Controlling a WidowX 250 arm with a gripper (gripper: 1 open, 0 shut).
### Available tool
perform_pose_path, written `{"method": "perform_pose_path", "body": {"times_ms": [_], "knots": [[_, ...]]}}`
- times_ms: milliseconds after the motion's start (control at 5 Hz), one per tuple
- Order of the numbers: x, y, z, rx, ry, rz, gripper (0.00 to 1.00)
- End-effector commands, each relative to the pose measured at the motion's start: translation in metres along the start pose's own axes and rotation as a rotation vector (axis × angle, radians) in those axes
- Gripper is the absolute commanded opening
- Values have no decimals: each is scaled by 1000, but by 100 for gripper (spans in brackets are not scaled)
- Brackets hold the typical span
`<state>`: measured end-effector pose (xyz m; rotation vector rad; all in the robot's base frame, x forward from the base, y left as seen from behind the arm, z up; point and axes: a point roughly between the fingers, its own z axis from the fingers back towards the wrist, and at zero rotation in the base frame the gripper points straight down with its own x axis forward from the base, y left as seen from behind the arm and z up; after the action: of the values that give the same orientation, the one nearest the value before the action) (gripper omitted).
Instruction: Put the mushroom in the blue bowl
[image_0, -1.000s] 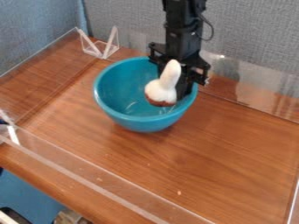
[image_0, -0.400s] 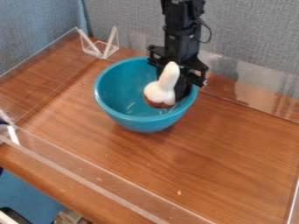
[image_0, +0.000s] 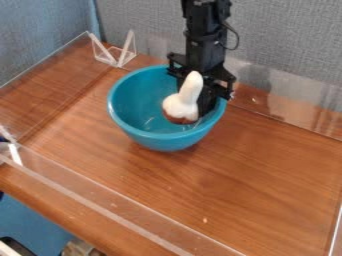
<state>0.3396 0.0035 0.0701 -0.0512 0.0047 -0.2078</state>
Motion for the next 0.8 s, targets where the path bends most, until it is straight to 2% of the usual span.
{"method": "perform_pose_path", "body": {"times_ms": [0, 600], "knots": [[9, 7, 20, 14, -62, 7, 0], [6, 9, 24, 5, -64, 10, 0]]}}
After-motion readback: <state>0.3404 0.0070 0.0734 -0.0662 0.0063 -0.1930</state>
